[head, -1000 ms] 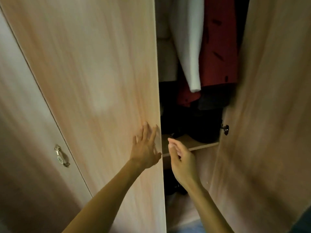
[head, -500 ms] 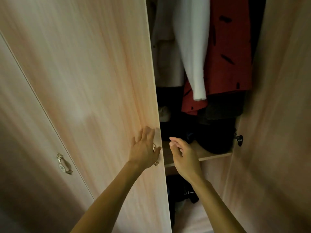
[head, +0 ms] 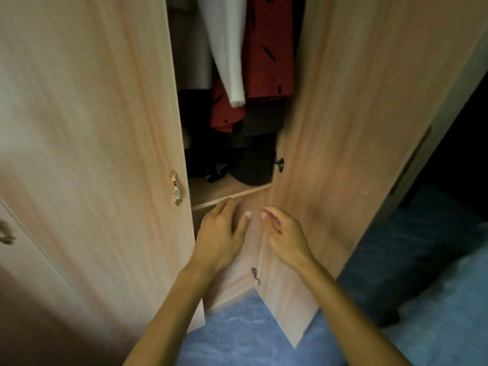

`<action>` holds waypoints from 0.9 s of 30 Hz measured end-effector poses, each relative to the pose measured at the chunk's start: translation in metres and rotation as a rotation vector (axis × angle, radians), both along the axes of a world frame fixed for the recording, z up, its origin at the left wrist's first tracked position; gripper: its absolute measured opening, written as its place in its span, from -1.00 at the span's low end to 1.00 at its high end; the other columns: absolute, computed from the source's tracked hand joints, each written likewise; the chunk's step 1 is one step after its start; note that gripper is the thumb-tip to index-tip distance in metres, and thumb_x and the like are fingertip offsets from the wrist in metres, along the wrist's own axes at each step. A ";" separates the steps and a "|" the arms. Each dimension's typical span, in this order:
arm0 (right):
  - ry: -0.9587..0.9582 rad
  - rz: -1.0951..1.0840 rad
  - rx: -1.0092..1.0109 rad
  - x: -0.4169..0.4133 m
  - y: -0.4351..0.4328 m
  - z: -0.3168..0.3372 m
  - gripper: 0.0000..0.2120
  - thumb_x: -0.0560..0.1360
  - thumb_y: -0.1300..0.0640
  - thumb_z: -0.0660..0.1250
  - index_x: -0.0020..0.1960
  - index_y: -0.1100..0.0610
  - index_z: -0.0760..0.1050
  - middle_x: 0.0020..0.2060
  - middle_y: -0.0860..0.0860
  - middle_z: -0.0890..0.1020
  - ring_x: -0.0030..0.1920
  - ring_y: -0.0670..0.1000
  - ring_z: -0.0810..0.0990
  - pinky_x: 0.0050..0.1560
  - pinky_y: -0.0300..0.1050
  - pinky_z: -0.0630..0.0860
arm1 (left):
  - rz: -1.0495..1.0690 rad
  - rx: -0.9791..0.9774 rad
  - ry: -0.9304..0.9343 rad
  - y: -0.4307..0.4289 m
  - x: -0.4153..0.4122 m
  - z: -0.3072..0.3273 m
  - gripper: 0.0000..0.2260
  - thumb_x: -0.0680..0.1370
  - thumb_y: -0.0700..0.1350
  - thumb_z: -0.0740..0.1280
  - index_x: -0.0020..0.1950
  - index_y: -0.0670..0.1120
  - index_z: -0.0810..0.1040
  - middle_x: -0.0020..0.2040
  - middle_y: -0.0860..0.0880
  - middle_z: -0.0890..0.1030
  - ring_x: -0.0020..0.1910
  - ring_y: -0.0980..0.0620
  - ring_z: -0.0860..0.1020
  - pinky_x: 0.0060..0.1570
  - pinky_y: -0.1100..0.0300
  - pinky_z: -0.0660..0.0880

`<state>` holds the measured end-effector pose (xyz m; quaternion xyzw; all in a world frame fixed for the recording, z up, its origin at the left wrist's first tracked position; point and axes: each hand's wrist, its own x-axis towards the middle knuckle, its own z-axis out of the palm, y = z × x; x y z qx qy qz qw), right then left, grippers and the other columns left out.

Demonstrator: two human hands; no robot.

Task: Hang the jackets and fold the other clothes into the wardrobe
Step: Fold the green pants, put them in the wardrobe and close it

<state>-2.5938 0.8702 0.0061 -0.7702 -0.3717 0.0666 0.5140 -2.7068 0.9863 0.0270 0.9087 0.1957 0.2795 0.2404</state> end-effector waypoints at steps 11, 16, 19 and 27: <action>-0.038 -0.579 -0.007 0.097 -0.183 0.001 -0.60 0.58 0.08 0.22 0.39 0.15 0.36 0.30 0.03 0.47 0.27 -0.06 0.43 0.30 -0.19 0.32 | -0.074 0.245 0.156 -0.119 0.066 0.000 -0.41 0.55 0.30 -0.08 0.36 -0.02 0.40 0.29 -0.10 0.51 0.29 -0.10 0.44 0.34 -0.04 0.26; -0.113 -0.485 -0.046 0.162 -0.212 0.023 -0.41 0.58 -0.05 0.21 0.52 0.13 0.13 0.45 0.04 0.29 0.41 0.00 0.29 0.38 -0.18 0.18 | -0.016 0.328 0.263 -0.170 0.128 0.003 -0.30 0.50 0.36 -0.21 0.41 0.01 0.36 0.38 -0.08 0.44 0.39 -0.10 0.35 0.40 -0.13 0.21; -0.118 -0.378 -0.084 0.201 -0.220 0.036 -0.33 0.57 -0.14 0.18 0.55 0.05 -0.01 0.48 -0.01 0.23 0.43 0.00 0.26 0.38 -0.12 0.19 | 0.044 0.349 0.325 -0.197 0.160 0.006 -0.32 0.51 0.37 -0.19 0.37 0.03 0.42 0.34 -0.04 0.49 0.35 -0.06 0.42 0.41 -0.08 0.22; 0.082 -0.034 -0.126 0.239 -0.195 0.040 -0.51 0.43 -0.25 0.28 0.25 -0.15 0.16 0.05 -0.12 0.56 -0.02 -0.08 0.60 -0.01 0.06 0.60 | 0.213 0.377 0.465 -0.197 0.172 0.005 -0.49 0.55 0.24 0.08 0.43 0.04 0.35 0.40 -0.02 0.41 0.41 -0.05 0.34 0.42 -0.03 0.18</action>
